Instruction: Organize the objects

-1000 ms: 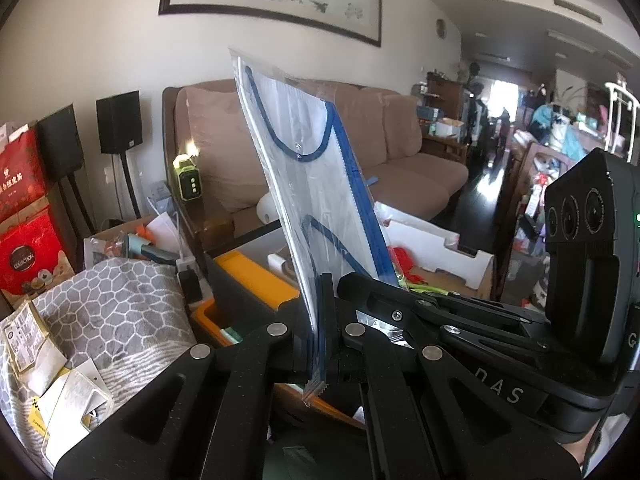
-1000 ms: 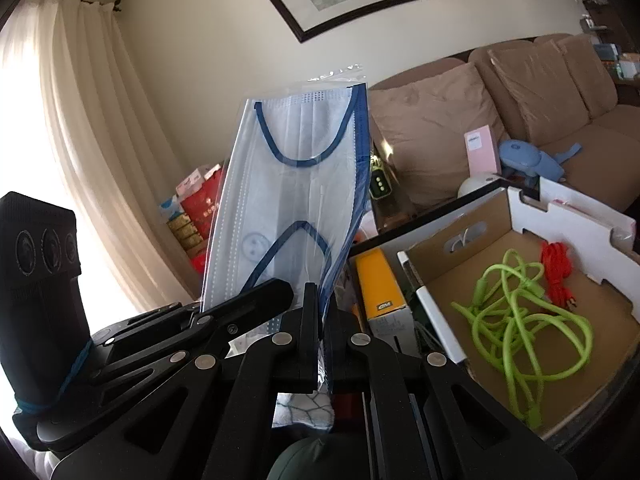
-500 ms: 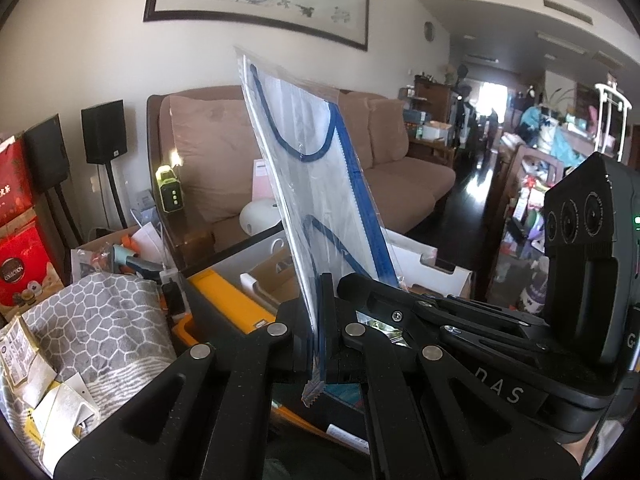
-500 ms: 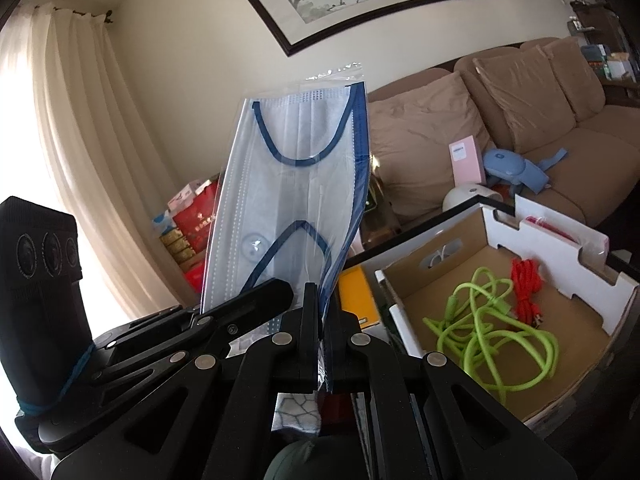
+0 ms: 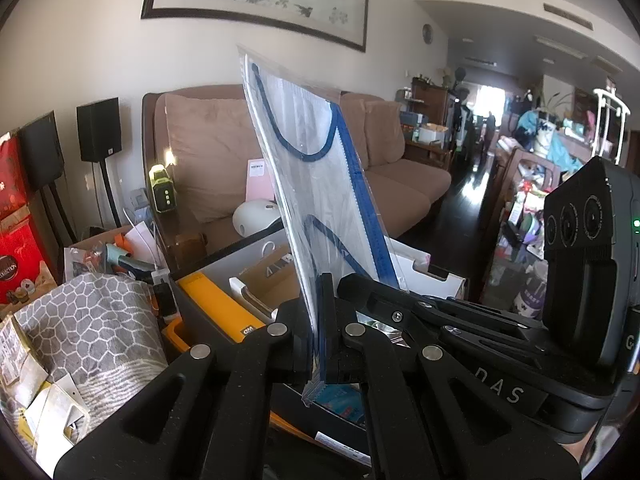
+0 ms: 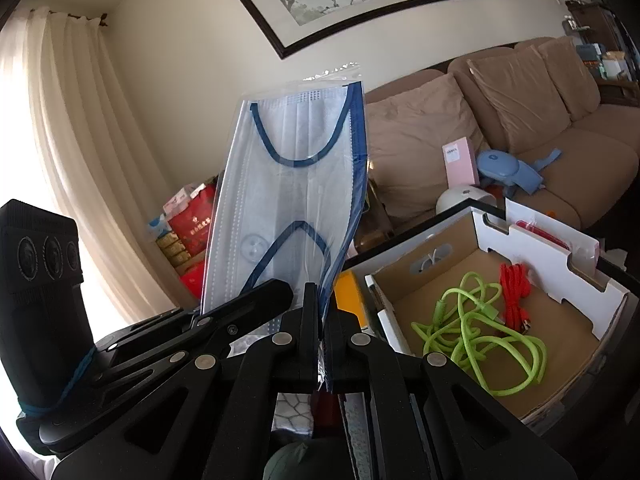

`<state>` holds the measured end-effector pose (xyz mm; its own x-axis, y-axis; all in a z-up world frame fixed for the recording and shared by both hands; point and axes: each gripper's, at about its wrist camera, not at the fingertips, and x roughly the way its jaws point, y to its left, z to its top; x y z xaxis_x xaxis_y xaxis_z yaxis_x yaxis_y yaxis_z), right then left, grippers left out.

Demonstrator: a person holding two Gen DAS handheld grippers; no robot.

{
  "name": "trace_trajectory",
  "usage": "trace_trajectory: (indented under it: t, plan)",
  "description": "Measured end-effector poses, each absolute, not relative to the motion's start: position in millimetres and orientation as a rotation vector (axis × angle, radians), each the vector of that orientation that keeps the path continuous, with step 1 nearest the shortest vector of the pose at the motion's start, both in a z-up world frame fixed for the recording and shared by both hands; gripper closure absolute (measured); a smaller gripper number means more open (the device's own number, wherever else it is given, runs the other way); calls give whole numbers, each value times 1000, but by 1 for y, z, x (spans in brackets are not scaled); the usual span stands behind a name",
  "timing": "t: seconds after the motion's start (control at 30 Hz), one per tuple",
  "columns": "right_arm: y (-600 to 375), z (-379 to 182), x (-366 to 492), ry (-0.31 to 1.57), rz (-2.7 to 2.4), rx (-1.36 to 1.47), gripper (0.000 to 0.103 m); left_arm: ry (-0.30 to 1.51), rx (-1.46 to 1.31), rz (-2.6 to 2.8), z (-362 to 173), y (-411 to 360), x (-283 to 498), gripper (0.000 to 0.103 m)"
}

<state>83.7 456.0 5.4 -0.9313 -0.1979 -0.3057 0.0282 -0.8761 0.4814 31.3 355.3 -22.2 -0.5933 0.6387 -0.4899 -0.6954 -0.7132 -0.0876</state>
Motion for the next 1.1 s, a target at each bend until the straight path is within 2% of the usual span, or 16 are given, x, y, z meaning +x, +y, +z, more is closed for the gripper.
trace_trajectory:
  t: [1.1]
  plan:
    - [468, -9, 73, -784, -2864, 683, 100, 128, -765, 2241, -37, 369, 19, 103]
